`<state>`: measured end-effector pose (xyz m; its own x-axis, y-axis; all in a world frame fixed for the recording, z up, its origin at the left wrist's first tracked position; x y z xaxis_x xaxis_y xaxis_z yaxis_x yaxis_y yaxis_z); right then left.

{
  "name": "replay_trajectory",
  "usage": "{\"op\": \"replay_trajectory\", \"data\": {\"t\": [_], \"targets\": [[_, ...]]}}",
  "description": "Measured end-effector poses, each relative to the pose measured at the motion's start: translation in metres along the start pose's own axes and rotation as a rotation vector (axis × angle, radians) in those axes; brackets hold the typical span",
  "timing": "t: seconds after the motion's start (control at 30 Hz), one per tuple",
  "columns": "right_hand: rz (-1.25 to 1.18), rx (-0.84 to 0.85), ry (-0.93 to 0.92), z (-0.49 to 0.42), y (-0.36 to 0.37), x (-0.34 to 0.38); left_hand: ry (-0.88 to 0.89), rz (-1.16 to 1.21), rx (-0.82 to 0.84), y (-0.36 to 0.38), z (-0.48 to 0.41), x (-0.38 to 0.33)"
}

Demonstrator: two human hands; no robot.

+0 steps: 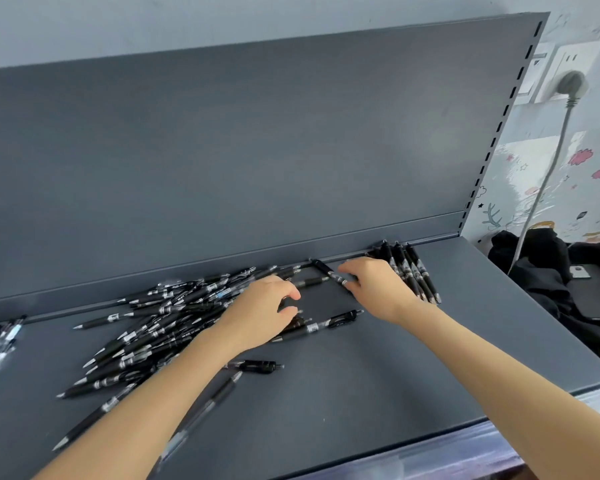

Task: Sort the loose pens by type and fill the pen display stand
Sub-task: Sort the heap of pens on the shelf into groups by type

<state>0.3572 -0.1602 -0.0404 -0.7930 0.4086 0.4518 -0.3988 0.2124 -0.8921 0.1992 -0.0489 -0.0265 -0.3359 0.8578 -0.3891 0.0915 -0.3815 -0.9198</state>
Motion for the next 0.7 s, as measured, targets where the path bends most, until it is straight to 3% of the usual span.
{"op": "replay_trajectory", "data": {"t": [0.13, 0.37, 0.7], "targets": [[0.165, 0.094, 0.016, -0.008, 0.016, 0.009, 0.003, -0.046, 0.019, -0.009, 0.026, 0.018], [0.302, 0.078, 0.105, -0.008, 0.017, 0.020, -0.033, -0.019, 0.009, -0.017, 0.061, 0.050], [-0.128, -0.082, 0.221, 0.028, 0.001, 0.025, 0.058, -0.138, 0.188, -0.010, 0.084, 0.066]]}}
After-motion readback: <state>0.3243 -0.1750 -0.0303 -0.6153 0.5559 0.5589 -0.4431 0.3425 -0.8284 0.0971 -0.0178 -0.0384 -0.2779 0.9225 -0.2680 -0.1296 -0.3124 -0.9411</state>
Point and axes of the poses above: each hand's wrist, its own z-axis away from the middle knuckle, its own y-axis out of the palm, x = y × z, the point moved 5 cm from there along -z, towards the middle knuckle, and after that the axes turned 6 degrees about x, right-handed, at the moved point
